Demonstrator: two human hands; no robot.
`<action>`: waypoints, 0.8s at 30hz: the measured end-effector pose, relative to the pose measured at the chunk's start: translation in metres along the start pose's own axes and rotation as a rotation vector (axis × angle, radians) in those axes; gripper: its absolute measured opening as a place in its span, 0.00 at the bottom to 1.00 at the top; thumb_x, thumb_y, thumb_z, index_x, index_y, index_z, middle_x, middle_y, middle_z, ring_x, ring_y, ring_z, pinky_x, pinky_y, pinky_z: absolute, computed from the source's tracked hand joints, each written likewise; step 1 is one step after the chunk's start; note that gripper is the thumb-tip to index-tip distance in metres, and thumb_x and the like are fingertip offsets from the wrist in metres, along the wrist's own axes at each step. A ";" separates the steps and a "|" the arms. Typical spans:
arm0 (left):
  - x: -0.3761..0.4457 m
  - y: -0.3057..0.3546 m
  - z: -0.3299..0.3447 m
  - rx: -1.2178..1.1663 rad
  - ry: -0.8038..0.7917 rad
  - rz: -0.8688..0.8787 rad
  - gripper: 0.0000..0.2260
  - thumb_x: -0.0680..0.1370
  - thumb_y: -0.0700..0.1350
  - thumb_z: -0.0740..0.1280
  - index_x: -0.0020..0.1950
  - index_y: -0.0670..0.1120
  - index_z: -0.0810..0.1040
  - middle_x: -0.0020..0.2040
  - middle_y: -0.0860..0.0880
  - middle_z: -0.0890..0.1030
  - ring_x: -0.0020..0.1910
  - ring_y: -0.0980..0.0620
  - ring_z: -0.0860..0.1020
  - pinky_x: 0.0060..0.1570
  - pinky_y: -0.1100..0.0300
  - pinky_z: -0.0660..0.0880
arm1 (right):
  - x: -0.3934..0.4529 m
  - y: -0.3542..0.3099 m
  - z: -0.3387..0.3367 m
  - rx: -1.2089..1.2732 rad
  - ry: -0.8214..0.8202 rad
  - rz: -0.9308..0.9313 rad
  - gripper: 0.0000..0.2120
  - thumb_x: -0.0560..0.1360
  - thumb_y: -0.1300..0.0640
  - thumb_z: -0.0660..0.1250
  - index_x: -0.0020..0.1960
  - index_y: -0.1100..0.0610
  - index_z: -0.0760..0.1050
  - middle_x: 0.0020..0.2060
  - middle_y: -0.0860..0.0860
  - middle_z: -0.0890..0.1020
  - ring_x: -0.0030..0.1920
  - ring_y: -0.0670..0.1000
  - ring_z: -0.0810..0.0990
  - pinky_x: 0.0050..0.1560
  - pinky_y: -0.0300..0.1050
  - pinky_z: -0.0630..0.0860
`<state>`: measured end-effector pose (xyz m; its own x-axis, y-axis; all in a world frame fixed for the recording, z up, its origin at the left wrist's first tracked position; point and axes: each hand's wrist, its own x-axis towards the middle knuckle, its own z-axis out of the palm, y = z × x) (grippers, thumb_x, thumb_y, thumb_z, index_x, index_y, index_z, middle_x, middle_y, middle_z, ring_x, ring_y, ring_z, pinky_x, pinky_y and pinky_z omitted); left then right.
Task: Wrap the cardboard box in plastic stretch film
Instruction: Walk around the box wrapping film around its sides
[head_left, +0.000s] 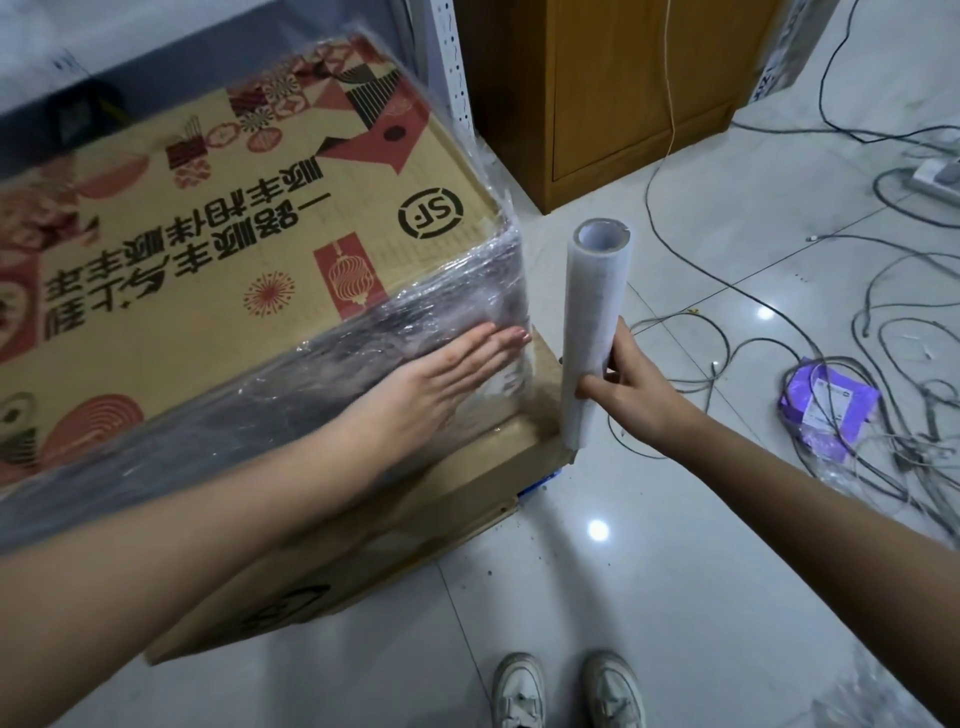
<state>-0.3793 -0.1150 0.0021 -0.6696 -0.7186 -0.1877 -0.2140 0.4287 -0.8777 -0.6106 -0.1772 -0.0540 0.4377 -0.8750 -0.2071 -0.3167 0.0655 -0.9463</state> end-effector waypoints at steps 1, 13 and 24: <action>-0.002 -0.003 0.004 0.002 -0.036 0.010 0.31 0.80 0.49 0.48 0.73 0.31 0.38 0.71 0.32 0.35 0.69 0.33 0.33 0.66 0.39 0.32 | 0.000 0.000 0.000 -0.013 -0.021 -0.009 0.22 0.67 0.55 0.62 0.59 0.48 0.63 0.50 0.50 0.73 0.50 0.51 0.73 0.54 0.54 0.74; 0.004 -0.026 -0.027 -0.511 -0.131 0.008 0.32 0.78 0.52 0.53 0.72 0.35 0.42 0.73 0.40 0.39 0.72 0.44 0.34 0.67 0.47 0.27 | 0.000 0.010 -0.006 0.040 -0.090 -0.025 0.22 0.70 0.57 0.62 0.60 0.42 0.60 0.48 0.36 0.71 0.50 0.36 0.73 0.49 0.39 0.73; -0.024 -0.079 -0.028 -0.116 -0.074 0.104 0.25 0.79 0.43 0.41 0.73 0.32 0.40 0.73 0.37 0.38 0.71 0.41 0.36 0.69 0.46 0.37 | 0.000 -0.004 -0.003 0.004 -0.101 0.025 0.25 0.73 0.65 0.66 0.62 0.48 0.59 0.48 0.41 0.72 0.49 0.42 0.74 0.44 0.32 0.72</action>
<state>-0.3664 -0.1162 0.0882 -0.6392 -0.7034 -0.3110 -0.2298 0.5606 -0.7956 -0.6122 -0.1789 -0.0490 0.5124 -0.8201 -0.2547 -0.3256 0.0889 -0.9413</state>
